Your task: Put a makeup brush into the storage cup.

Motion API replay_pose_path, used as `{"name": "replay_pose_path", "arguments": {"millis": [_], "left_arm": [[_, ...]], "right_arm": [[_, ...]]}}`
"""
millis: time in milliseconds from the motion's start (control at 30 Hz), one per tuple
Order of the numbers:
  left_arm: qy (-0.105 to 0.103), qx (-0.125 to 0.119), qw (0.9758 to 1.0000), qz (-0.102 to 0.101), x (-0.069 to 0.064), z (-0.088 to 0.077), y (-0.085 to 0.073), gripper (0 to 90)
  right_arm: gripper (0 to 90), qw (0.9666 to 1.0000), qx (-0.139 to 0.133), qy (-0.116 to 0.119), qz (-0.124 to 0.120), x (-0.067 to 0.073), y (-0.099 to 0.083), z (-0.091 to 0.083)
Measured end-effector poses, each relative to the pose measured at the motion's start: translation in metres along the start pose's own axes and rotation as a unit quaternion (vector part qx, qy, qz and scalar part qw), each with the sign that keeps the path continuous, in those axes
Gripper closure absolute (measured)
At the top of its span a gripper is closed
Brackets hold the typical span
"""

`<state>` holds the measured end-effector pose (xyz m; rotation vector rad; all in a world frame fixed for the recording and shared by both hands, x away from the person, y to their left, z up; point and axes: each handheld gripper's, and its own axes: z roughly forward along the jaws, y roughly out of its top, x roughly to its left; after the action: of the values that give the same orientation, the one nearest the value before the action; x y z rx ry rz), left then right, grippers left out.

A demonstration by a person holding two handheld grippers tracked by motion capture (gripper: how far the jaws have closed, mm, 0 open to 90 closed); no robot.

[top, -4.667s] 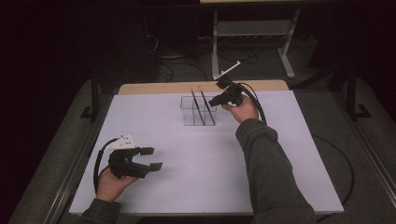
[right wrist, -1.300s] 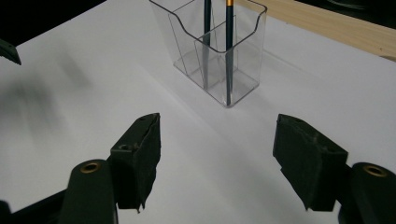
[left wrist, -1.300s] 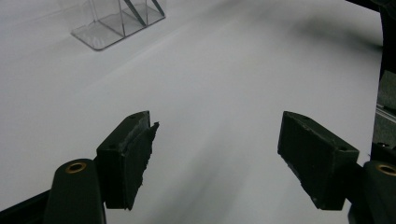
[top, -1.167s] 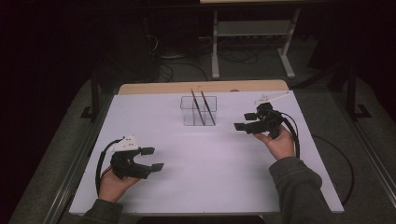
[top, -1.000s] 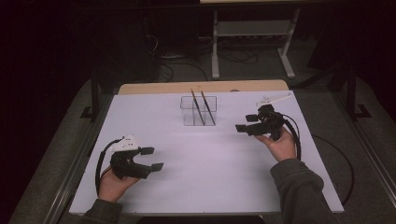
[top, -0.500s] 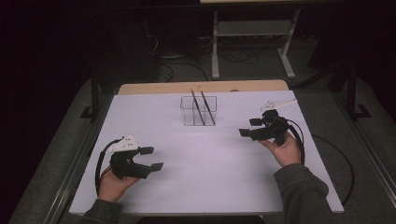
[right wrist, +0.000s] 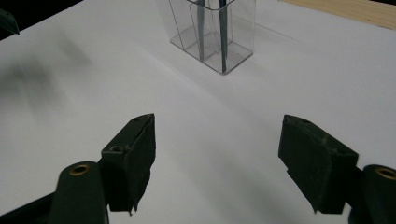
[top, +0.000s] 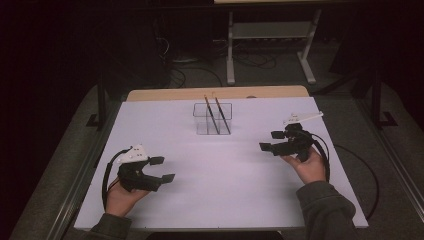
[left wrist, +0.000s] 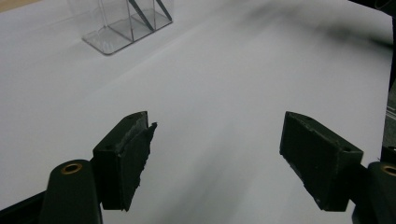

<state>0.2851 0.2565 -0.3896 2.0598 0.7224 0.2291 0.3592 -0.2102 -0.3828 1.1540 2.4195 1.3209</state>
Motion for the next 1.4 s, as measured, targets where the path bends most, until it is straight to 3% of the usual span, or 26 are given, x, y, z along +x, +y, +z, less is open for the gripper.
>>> {"name": "replay_pose_path", "arguments": {"millis": [800, 1400], "left_arm": [[0.025, -0.012, 0.9996, -0.004, 0.000, -0.001, -0.002, 21.9], [0.028, -0.016, 0.9995, -0.004, -0.001, 0.001, -0.005, 21.8]], "right_arm": [[23.6, 0.9999, -0.012, -0.003, -0.009, 0.009, -0.028, -0.005], [22.0, 0.9998, -0.018, 0.000, -0.011, 0.017, -0.046, -0.009]]}}
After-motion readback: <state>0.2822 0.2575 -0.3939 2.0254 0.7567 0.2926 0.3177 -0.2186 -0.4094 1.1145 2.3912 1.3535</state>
